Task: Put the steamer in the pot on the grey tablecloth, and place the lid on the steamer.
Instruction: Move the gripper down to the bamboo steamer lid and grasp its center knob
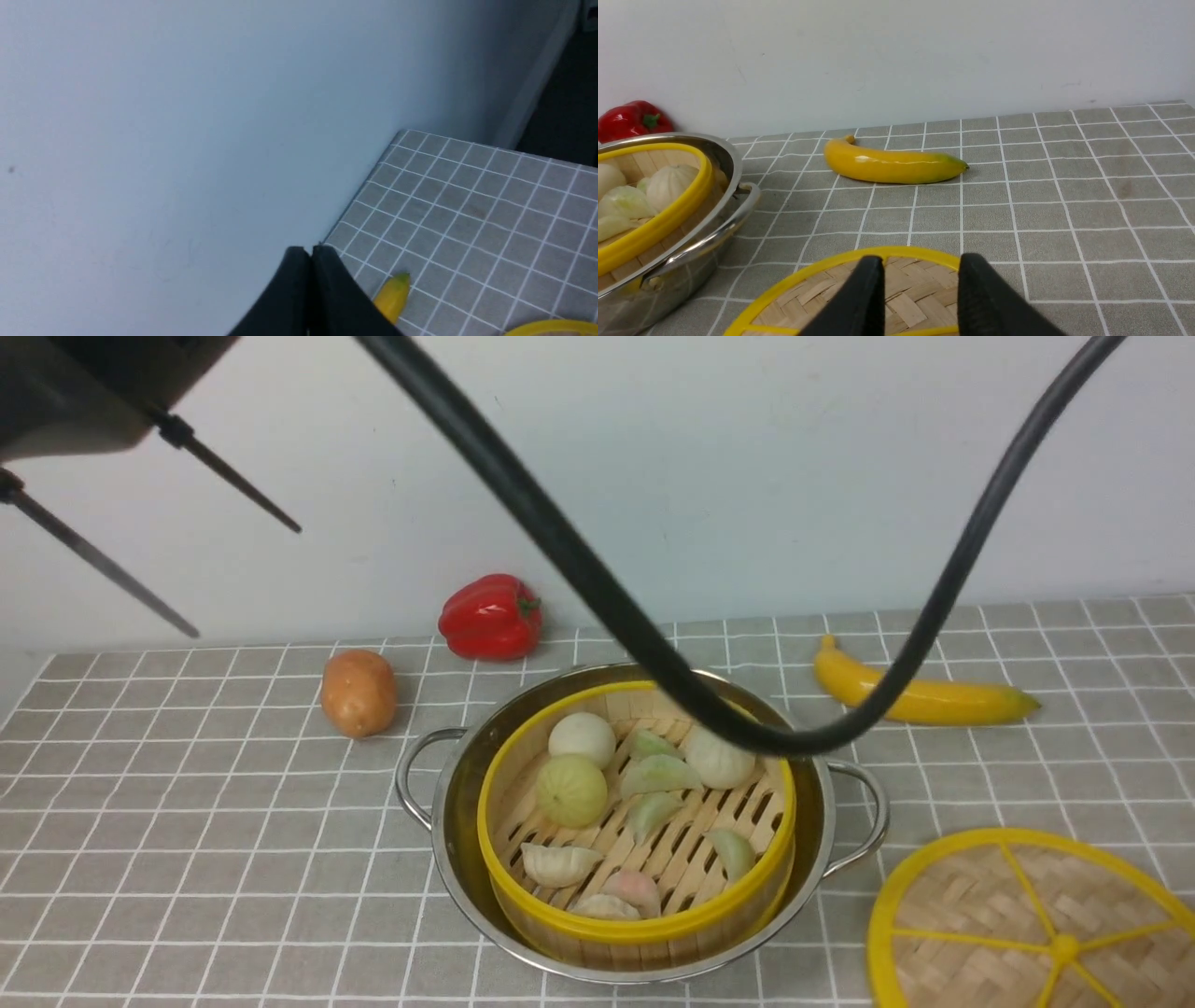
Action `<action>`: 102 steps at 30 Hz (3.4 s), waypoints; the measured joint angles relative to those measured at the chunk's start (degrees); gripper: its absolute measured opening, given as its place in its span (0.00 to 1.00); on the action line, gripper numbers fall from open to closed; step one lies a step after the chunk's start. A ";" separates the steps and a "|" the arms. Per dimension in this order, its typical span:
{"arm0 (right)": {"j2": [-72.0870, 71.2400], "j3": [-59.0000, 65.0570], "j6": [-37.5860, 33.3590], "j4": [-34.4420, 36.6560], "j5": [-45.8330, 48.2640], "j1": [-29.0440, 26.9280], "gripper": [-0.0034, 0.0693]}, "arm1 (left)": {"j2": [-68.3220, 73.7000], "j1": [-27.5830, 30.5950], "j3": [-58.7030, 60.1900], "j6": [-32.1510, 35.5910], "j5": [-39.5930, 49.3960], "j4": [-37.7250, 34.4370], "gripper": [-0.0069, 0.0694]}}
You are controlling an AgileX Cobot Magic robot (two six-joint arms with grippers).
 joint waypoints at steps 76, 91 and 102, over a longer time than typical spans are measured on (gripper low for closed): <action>0.00 0.00 0.08 -0.06 -0.02 0.00 0.38 | -100.23 44.77 120.85 -23.83 -26.63 6.70 0.26; 5.34 -18.83 0.09 7.91 2.05 0.00 0.38 | -100.23 44.77 120.85 -23.83 -26.70 6.75 0.29; 19.72 -39.46 -6.03 10.60 30.39 0.00 0.38 | -100.23 44.77 120.85 -23.83 -26.75 6.75 0.31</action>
